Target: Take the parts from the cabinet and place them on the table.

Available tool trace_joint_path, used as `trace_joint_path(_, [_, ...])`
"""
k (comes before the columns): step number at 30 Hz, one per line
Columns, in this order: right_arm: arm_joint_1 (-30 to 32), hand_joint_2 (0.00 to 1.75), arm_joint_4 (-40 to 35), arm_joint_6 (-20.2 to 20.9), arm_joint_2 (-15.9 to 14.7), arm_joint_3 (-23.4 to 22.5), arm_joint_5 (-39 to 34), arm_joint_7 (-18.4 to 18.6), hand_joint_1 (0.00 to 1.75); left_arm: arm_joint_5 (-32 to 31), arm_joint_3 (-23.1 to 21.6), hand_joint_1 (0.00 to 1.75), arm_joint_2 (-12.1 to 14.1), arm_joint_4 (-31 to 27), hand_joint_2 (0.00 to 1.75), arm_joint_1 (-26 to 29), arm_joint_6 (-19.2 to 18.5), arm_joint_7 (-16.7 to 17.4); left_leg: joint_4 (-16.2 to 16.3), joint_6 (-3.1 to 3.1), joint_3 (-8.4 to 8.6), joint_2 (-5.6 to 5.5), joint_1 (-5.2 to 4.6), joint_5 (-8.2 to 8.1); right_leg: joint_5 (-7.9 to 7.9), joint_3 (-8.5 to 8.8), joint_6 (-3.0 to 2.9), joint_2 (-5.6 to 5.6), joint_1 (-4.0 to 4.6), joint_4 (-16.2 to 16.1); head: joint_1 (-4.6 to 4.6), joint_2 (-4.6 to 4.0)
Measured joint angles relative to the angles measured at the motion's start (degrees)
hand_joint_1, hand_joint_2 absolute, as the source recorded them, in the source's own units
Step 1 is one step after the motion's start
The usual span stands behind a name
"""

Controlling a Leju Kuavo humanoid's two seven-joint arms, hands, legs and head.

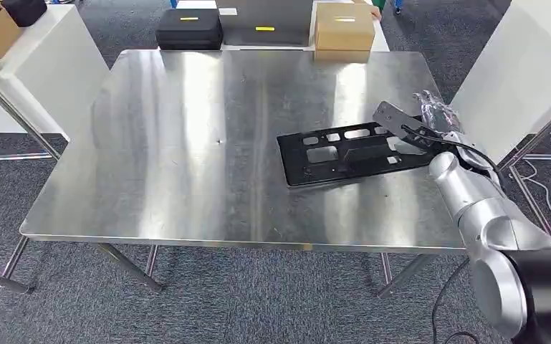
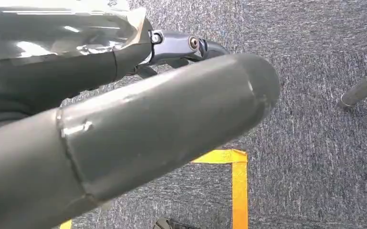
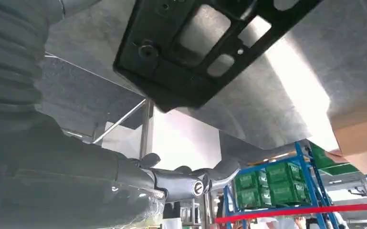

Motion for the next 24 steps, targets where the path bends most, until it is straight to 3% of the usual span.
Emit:
trace_joint_path(10, [2.05, 1.75, 0.24, -1.79, -0.70, -0.83, -0.11, -0.24, 0.00, -0.98, -0.02, 0.00, -0.07, 0.00, 0.00, 0.02, -0.02, -0.11, 0.00, 0.01, 0.00, 0.00, 0.00, -0.01, 0.00, 0.00, 0.00, 0.00, 0.00, 0.00, -0.02, 0.00])
trace_joint_path(17, [2.83, 1.75, 0.22, -10.19, -2.41, -1.36, 3.87, 1.29, 0.00, -1.03, 0.35, 0.00, -0.13, 0.00, 0.00, 0.18, 0.13, -0.79, 0.01, 0.02, -0.01, -0.01, -0.02, -0.01, 0.00, 0.00, 0.00, -0.01, -0.02, -0.01, 0.00, 0.00])
trace_joint_path(18, [2.68, 0.00, 0.22, -11.46, -2.82, -1.36, 4.79, 2.04, 0.00, -0.96, 0.55, 0.00, -0.18, 0.00, 0.00, 0.23, 0.13, -0.94, 0.01, 0.02, -0.01, -0.01, -0.02, -0.02, 0.00, 0.00, 0.00, -0.02, -0.02, -0.01, 0.00, 0.00])
trace_joint_path(24, [0.35, 0.00, 0.13, -19.87, -7.41, -0.81, 13.34, 7.98, 0.00, 0.26, 1.99, 0.00, -0.85, 0.00, 0.00, 0.47, -0.24, -1.99, 0.04, 0.09, -0.03, -0.07, -0.08, -0.03, -0.01, -0.01, 0.01, -0.09, -0.10, -0.02, 0.00, 0.00])
